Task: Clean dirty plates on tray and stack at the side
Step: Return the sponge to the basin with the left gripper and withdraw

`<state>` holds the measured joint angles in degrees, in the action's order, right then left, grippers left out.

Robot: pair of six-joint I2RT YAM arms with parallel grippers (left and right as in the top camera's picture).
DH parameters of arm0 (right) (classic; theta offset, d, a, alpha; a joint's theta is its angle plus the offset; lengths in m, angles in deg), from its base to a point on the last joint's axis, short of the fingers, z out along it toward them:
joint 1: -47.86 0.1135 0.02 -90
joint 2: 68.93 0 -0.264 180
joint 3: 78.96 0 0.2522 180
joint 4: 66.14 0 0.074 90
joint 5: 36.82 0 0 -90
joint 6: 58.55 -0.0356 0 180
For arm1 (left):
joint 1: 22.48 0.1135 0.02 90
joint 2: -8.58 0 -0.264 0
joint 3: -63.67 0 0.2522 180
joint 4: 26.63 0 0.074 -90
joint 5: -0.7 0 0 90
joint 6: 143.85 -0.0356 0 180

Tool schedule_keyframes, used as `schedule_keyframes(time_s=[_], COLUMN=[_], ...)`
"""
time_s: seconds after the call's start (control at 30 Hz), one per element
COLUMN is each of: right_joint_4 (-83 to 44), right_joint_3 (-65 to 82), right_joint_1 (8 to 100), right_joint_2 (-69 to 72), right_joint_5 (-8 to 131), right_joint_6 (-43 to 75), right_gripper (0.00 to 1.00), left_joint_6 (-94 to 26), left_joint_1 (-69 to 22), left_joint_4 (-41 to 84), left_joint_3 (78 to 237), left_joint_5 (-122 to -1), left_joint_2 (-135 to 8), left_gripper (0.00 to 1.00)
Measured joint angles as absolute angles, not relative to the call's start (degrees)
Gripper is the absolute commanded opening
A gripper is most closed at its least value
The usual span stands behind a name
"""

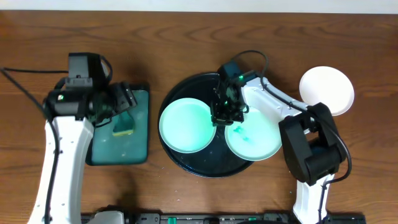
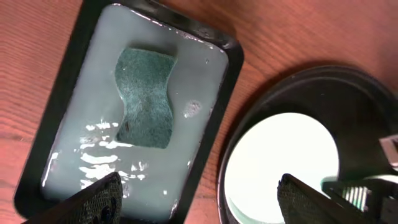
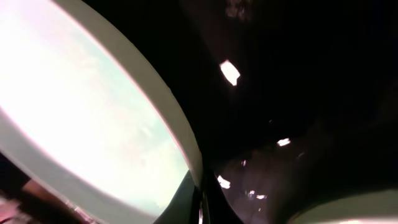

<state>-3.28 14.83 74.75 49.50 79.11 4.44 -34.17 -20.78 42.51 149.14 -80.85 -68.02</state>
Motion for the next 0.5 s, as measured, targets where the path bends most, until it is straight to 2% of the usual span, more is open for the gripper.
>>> schedule_keyframes(time_s=[0.5], right_joint_4=[-1.9], right_joint_3=[14.8], right_joint_1=[67.1], right_joint_2=[49.5], right_joint_5=[101.8], right_joint_6=[11.3], right_gripper=[0.02], left_joint_6=[-32.9], left_joint_1=[-20.8], left_joint_4=[45.4], left_joint_3=[149.1], left_joint_5=[-80.2], left_joint_2=[-63.8], left_gripper=[0.8])
